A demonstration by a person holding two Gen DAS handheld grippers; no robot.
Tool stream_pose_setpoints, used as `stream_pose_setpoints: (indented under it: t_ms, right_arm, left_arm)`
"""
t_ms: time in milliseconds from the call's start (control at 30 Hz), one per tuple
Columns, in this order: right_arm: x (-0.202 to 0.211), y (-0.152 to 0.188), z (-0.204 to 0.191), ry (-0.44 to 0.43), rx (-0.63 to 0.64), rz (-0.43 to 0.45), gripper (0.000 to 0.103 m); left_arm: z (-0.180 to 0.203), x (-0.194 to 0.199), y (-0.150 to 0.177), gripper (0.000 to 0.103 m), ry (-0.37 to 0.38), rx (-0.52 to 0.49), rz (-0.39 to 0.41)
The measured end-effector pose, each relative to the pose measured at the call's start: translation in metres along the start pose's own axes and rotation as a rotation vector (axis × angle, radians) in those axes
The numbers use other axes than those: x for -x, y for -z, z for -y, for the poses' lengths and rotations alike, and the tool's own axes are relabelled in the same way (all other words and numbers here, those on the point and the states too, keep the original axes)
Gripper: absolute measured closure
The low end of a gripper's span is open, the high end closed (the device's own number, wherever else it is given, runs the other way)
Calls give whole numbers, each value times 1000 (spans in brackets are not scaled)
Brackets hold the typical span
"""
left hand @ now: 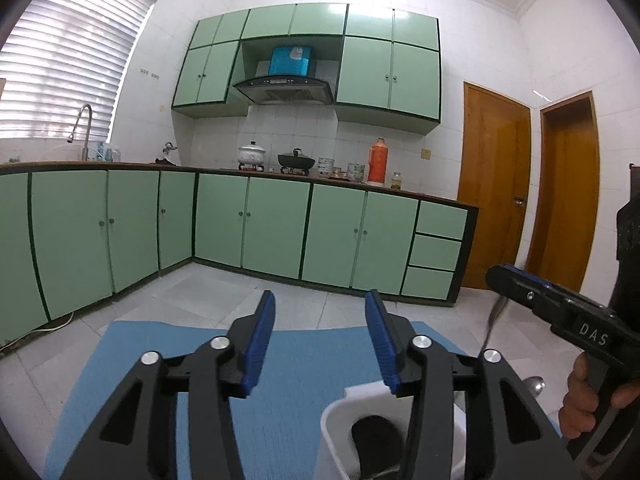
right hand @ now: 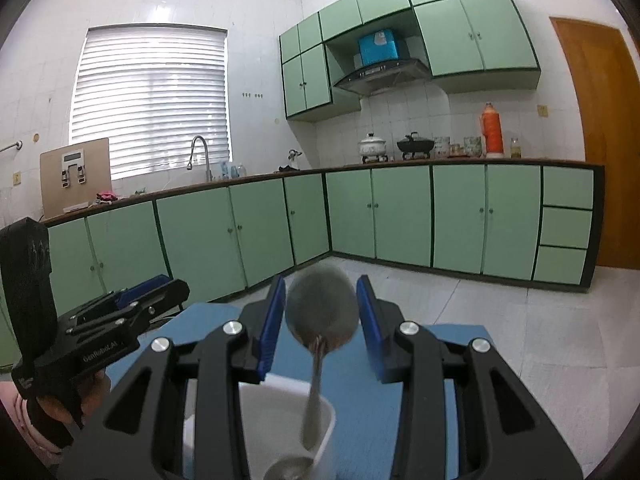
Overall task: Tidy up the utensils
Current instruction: 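Open the left tool over the caddy while the right tool drops the large spoon in, then withdraw both tools from the caddy back over the chopsticks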
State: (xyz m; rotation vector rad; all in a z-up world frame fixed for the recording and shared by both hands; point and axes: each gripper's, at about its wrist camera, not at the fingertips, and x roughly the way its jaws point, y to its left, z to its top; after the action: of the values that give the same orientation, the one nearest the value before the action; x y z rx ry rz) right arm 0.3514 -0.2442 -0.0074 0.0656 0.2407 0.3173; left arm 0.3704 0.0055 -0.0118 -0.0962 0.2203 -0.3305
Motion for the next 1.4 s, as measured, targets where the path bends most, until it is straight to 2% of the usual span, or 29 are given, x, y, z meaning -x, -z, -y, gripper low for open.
stream_pose_setpoints:
  t_ms: [100, 200, 333, 400, 500, 800, 1167, 1400]
  right_arm:
    - [3, 2, -3, -2, -6, -5, 67]
    - [8, 3, -3, -8, -17, -6, 62]
    - [17, 4, -5, 1, -33, -8, 59]
    - [23, 4, -5, 6, -46, -8, 53]
    - [33, 5, -8, 21, -41, -7, 50]
    - [73, 17, -18, 48, -54, 0, 39]
    - [152, 43, -29, 114, -67, 11, 25]
    - [191, 88, -38, 168, -89, -66, 17]
  left_arm:
    - [0, 4, 1, 50, -1, 1, 1]
    - [-2, 11, 2, 45, -8, 10, 3]
    - [-3, 20, 2, 38, -20, 27, -5]
    - [-2, 28, 3, 32, -33, 29, -9]
    - [1, 39, 2, 25, -47, 29, -3]
    - [13, 79, 16, 12, -74, 35, -16]
    - [36, 149, 52, 6, -116, 0, -94]
    - [45, 188, 88, 6, -142, 26, -170]
